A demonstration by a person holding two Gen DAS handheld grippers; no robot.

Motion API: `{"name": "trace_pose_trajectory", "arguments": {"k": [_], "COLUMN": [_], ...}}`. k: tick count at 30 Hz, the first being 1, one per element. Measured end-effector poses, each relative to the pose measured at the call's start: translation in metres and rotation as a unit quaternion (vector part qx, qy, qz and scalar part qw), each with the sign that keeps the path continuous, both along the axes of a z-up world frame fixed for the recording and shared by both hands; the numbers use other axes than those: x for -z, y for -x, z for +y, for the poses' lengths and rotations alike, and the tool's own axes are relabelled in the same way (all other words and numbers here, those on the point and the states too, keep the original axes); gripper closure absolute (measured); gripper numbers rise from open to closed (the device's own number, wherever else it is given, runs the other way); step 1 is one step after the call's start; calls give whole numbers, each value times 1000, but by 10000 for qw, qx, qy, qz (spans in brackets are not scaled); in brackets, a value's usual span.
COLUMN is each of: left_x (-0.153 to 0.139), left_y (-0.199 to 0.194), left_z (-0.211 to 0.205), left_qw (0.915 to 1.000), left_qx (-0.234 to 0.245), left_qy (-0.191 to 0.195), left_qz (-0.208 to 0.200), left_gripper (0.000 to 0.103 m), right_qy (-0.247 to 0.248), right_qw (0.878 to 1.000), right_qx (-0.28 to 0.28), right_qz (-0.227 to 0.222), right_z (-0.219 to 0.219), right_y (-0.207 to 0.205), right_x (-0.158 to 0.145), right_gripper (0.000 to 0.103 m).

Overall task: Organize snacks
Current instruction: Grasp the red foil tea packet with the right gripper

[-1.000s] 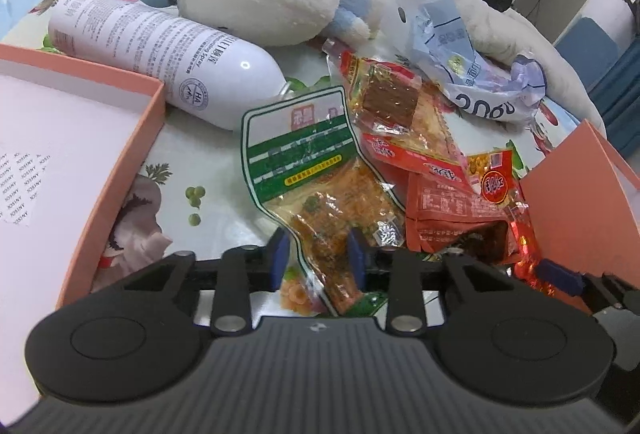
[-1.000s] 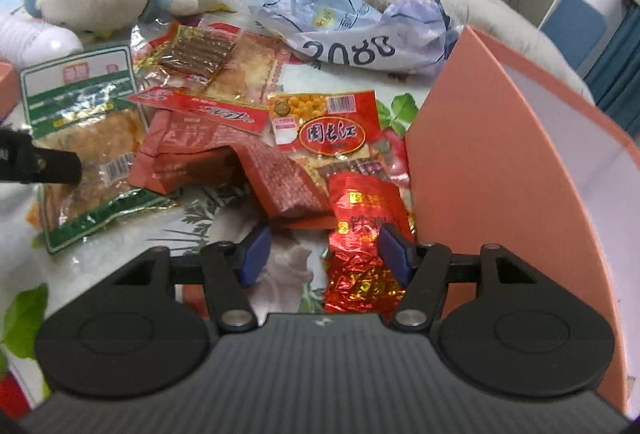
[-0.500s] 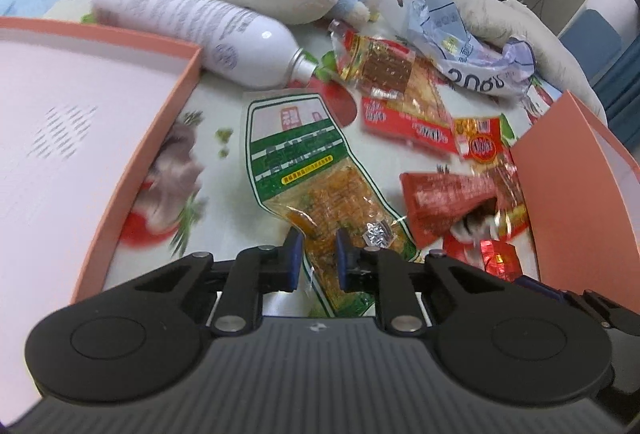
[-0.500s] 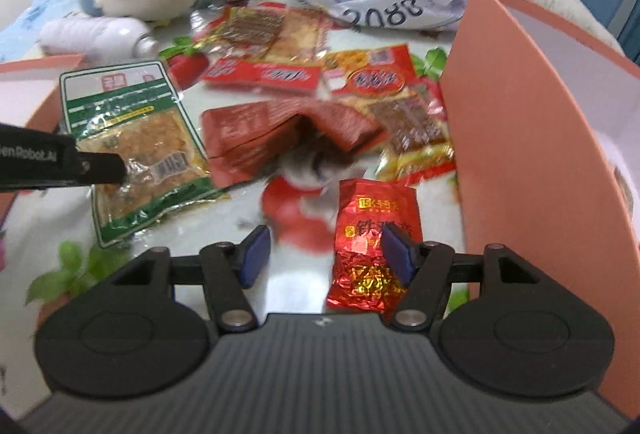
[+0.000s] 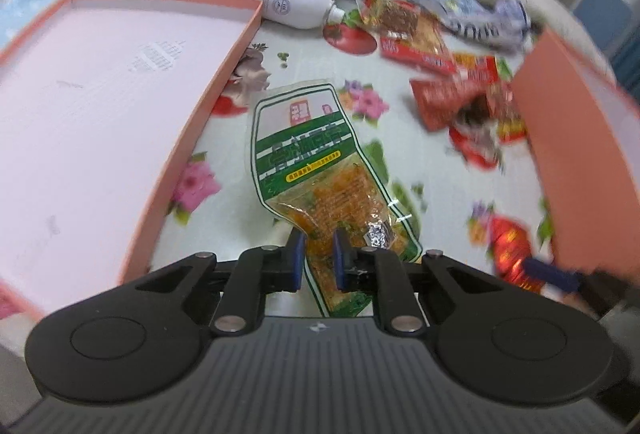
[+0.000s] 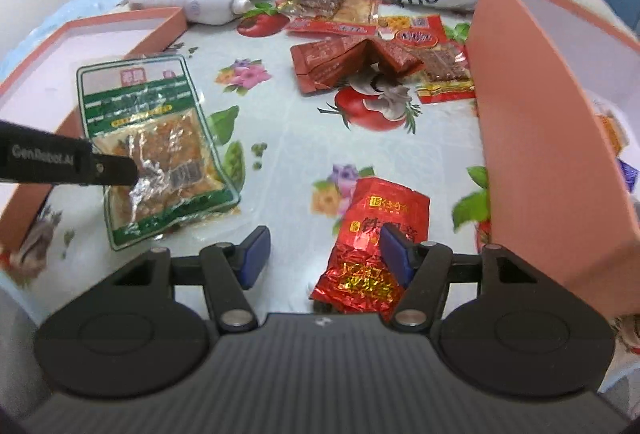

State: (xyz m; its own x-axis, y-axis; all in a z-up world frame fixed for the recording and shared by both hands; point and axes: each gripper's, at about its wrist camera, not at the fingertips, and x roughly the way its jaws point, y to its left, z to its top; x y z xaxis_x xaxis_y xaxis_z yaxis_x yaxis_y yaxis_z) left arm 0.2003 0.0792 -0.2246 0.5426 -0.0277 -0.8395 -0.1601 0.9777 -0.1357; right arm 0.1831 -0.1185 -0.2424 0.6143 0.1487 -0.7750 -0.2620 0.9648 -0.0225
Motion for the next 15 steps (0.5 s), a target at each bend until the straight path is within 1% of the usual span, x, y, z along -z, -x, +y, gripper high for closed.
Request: {"name": "trace_pose_trajectory", "arguments": {"k": [1, 2, 4, 6, 7, 13, 14, 15], "left_x": [-1, -2, -3, -3, -3, -5, -5, -6], "left_y": [6, 11, 18, 22, 22, 23, 23, 22], "left_z": [-6, -10, -13, -14, -16, -26, -27, -29], "left_qw": [9997, 9993, 9993, 9994, 9994, 9993, 9993, 9992], "left_qx": [136, 222, 255, 237, 236, 290, 302, 326], "left_qy": [-204, -302, -270, -257, -255, -218, -211, -221], "left_qz": [-30, -38, -14, -14, -13, -10, -21, -30], "left_gripper": [86, 86, 86, 86, 86, 86, 86, 87], "right_qy": [33, 92, 107, 60, 66, -226, -302, -405], "right_qw": [9999, 9997, 9994, 9990, 9989, 9983, 9979, 9972], "right_qx": [11, 24, 61, 183, 250, 533, 564, 587], "right_qz": [-114, -228, -339, -394, -383, 22, 100, 209], "right_z": [-2, -4, -10, -19, -22, -38, -40, -41], "right_y": [6, 12, 17, 19, 19, 11, 9, 8], "right_x": [-3, -6, -11, -13, -12, 8, 12, 15], "right_gripper": [40, 40, 40, 29, 21, 21, 23, 31]}}
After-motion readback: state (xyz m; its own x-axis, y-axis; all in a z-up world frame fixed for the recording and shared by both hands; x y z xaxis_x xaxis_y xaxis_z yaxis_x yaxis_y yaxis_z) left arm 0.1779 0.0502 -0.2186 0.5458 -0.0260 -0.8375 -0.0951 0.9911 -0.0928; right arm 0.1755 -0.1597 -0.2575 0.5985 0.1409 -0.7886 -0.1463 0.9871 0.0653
